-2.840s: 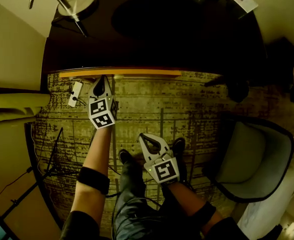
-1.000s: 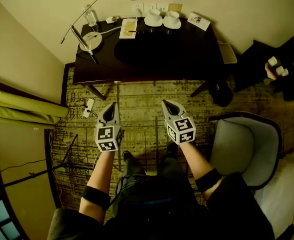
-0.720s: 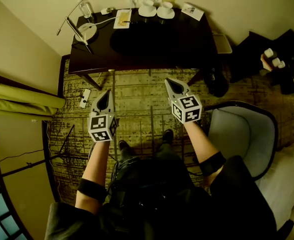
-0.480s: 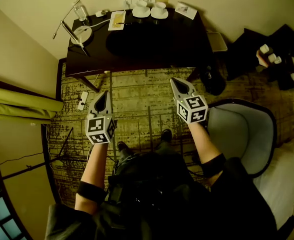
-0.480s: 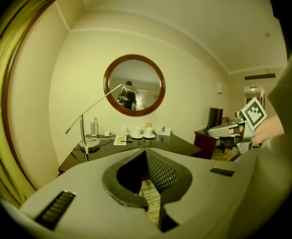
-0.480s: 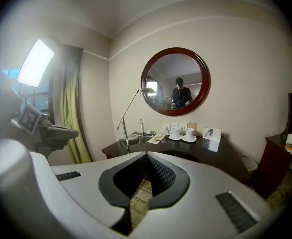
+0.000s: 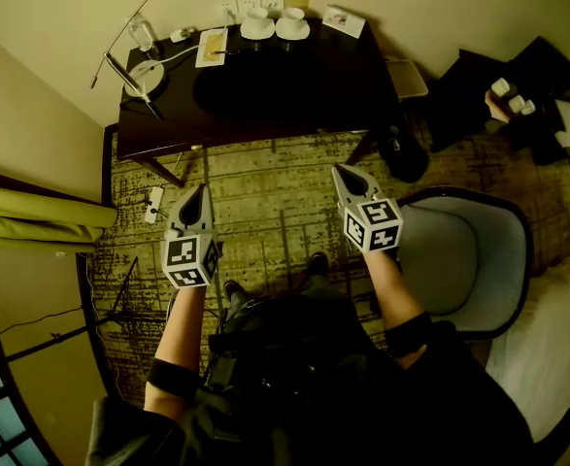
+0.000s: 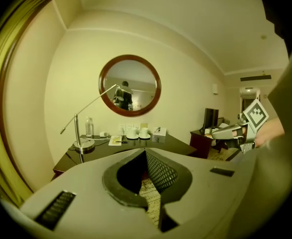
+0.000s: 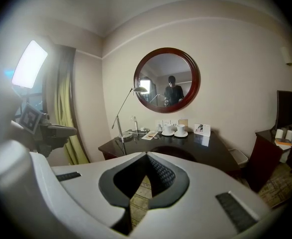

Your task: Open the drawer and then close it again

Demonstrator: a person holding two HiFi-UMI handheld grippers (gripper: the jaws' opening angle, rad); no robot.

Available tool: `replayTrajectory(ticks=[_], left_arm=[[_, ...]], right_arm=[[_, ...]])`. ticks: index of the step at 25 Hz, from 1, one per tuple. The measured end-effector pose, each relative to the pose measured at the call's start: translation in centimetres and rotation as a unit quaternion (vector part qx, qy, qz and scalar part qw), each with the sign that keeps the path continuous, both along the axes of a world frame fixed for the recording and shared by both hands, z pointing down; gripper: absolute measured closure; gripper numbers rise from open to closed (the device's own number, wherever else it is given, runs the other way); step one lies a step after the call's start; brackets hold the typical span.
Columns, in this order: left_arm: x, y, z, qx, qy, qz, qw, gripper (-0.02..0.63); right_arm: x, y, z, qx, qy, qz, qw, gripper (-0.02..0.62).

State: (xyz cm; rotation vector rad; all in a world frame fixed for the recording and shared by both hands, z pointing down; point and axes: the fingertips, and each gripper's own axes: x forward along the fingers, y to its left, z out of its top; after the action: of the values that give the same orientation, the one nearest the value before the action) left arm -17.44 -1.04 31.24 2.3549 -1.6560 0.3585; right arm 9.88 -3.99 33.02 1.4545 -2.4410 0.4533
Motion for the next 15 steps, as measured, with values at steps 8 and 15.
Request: replayTrajectory(ticks=[8, 15], left_arm=[[0.1, 0.6, 0.5, -0.003, -0.004, 0.001, 1.0000, 0.604], [-0.5, 0.7, 0.7, -0.005, -0.005, -0.003, 1.0000, 0.604]], right_arm=[[-1.0, 1.0, 0.4, -0.004, 0.009, -0.013, 1.000, 0.595], [-1.7, 1.1, 0.4, -0.001, 0.016, -0.019, 1.000, 0.595]])
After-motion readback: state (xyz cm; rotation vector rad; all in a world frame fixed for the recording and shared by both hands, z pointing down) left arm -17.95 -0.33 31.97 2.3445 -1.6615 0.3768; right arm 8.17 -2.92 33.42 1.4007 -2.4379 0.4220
